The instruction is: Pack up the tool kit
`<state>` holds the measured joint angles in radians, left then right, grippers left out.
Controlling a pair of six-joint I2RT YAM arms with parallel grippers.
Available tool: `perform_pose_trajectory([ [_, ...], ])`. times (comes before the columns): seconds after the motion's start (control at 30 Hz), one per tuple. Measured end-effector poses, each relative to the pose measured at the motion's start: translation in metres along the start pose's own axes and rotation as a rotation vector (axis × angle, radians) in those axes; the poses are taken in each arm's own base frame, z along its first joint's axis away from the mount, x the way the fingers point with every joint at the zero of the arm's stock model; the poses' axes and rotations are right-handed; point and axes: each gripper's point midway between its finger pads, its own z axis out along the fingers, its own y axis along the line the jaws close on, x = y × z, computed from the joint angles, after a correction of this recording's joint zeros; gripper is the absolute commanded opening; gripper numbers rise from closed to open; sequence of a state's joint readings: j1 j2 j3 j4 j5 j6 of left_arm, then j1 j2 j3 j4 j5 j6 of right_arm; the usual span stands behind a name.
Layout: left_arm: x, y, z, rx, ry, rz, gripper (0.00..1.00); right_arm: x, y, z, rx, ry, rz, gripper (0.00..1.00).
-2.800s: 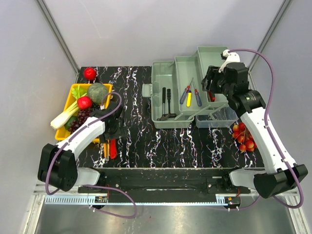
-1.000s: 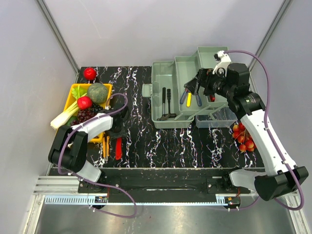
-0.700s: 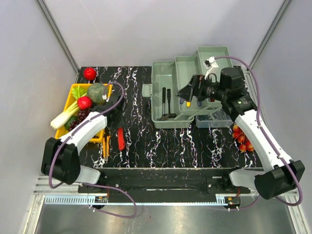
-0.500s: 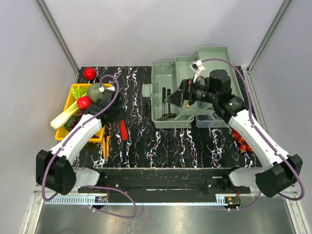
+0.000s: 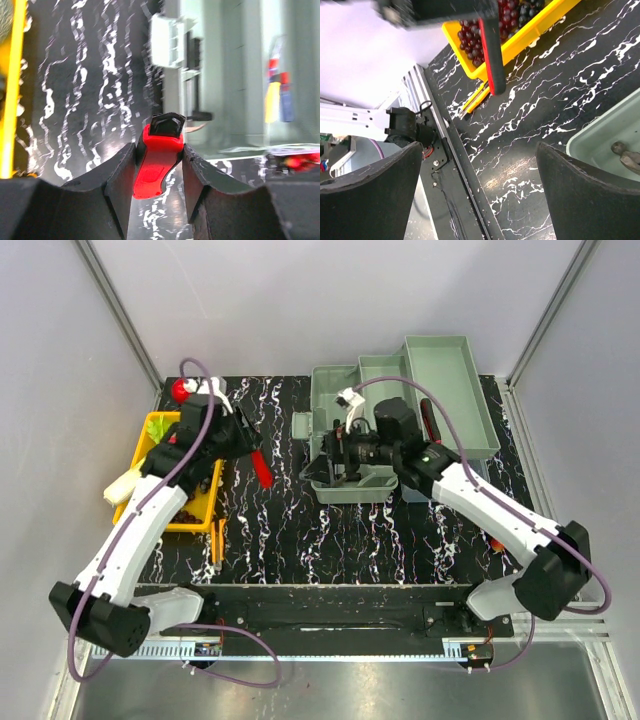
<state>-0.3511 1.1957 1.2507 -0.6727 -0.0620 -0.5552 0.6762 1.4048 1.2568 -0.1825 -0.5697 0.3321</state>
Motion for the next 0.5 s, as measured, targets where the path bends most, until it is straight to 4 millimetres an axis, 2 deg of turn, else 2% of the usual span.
perform_pose_trajectory([
  [0.1, -0.025, -0.025, -0.026, 0.097, -0.059, -0.034, 0.0, 0.01, 0.003, 0.016, 0.002, 0.026, -0.018, 0.95],
  [0.2, -0.036, -0.043, -0.046, 0.178, -0.082, -0.071, 0.0, 0.01, 0.008, 0.032, 0.014, 0.015, -0.04, 0.94],
  [0.4, -0.035, -0.063, -0.061, 0.272, -0.042, -0.124, 0.0, -0.009, 0.015, 0.048, 0.05, -0.09, -0.091, 0.93],
  [0.5, -0.03, -0.068, -0.064, 0.3, -0.013, -0.143, 0.0, -0.021, 0.016, 0.056, 0.059, -0.131, -0.106, 0.86],
])
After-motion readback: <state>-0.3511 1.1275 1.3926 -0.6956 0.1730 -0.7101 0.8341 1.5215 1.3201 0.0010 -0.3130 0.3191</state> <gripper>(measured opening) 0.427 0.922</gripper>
